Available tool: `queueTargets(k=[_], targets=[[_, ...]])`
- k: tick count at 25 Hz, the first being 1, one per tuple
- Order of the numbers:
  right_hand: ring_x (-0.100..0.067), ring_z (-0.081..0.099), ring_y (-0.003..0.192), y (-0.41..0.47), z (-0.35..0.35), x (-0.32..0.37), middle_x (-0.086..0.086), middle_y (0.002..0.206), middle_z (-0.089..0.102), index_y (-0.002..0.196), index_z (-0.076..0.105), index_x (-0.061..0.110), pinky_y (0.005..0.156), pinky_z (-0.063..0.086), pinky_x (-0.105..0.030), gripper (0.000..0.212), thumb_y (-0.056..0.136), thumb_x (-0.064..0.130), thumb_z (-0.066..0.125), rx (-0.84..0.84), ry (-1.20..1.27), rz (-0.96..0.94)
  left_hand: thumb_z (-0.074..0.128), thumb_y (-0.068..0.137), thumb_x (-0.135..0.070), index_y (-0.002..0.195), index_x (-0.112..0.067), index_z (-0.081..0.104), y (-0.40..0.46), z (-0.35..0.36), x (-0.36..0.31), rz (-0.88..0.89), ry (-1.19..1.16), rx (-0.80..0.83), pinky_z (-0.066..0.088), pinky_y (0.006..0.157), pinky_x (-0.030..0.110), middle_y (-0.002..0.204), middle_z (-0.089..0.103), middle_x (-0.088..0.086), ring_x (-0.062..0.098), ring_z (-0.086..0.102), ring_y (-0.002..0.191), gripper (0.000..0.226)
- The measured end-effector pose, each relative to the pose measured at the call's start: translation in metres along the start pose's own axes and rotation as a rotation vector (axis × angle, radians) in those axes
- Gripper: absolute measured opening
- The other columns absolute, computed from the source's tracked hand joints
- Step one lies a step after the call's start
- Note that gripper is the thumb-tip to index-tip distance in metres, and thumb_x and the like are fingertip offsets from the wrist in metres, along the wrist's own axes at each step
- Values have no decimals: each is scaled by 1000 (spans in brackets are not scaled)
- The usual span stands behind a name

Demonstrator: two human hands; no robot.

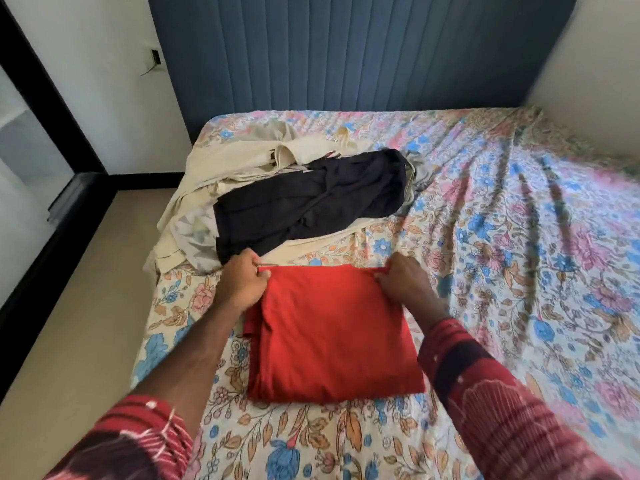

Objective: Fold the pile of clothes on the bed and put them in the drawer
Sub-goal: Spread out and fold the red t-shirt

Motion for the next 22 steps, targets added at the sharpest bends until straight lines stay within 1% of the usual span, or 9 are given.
queueTargets(k=[3,6,10,12,14,15,17,20,22], targets=[[-36,61,114,9,9,-14,-19,120,65,119,63,1,89,48,-37,52,92,45,69,41,-10,86,74,86,-42,108,-12,61,5,5,11,-73,174,-50,53,90,47,115,61,13,36,60,108,39],[-26,66,86,10,23,-17,-12,98,71,105,70,2,65,46,-28,47,88,45,76,215,171,123,81,77,-49,108,-10,63,6,19,8,-156,163,142,55,85,39,108,67,8,33,65,104,53],[-17,65,75,-4,24,-15,-2,80,74,98,77,9,61,46,-24,18,88,23,80,392,517,104,90,68,-13,90,-5,75,-7,17,-4,-203,-137,359,59,79,37,87,77,8,25,73,85,27],[-19,69,81,-8,-5,-6,1,82,76,96,77,11,62,51,-22,8,90,15,77,311,651,-20,88,69,-8,83,-7,77,-9,-2,-33,-78,-180,354,55,72,31,79,76,2,18,70,76,17],[-22,72,92,-12,-47,6,-4,93,79,106,75,7,75,58,-27,13,93,9,72,186,823,-140,86,73,-6,78,-10,75,-6,-33,-73,90,-288,245,48,69,28,74,71,-1,13,63,70,13],[-22,73,93,-17,-73,13,-5,96,79,109,73,5,81,59,-30,16,93,7,71,126,887,-202,85,75,-3,77,-14,74,-6,-52,-92,162,-372,187,48,70,27,74,69,0,11,61,70,16],[-15,72,85,-39,-122,27,0,89,77,104,72,7,77,58,-26,13,92,2,71,20,931,-356,83,76,3,78,-25,73,-14,-90,-124,281,-493,73,49,73,18,84,68,-1,8,61,76,30],[-8,67,75,-87,-146,41,3,82,72,91,71,19,68,55,-20,22,85,-1,77,-60,744,-532,82,73,10,87,-14,76,-32,-117,-124,322,-540,-11,46,83,11,104,58,-2,6,56,94,28],[-3,67,79,-121,-107,36,8,84,71,87,69,34,70,55,-19,32,81,4,81,-25,518,-568,76,74,18,83,-4,75,-54,-97,-85,269,-509,45,49,79,9,103,53,-2,11,53,97,23]])
Point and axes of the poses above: each hand's wrist, its own y-axis towards the middle knuckle, its own z-axis out of the palm, x = y × z, the point moved 10 cm from there along y, towards the middle knuckle
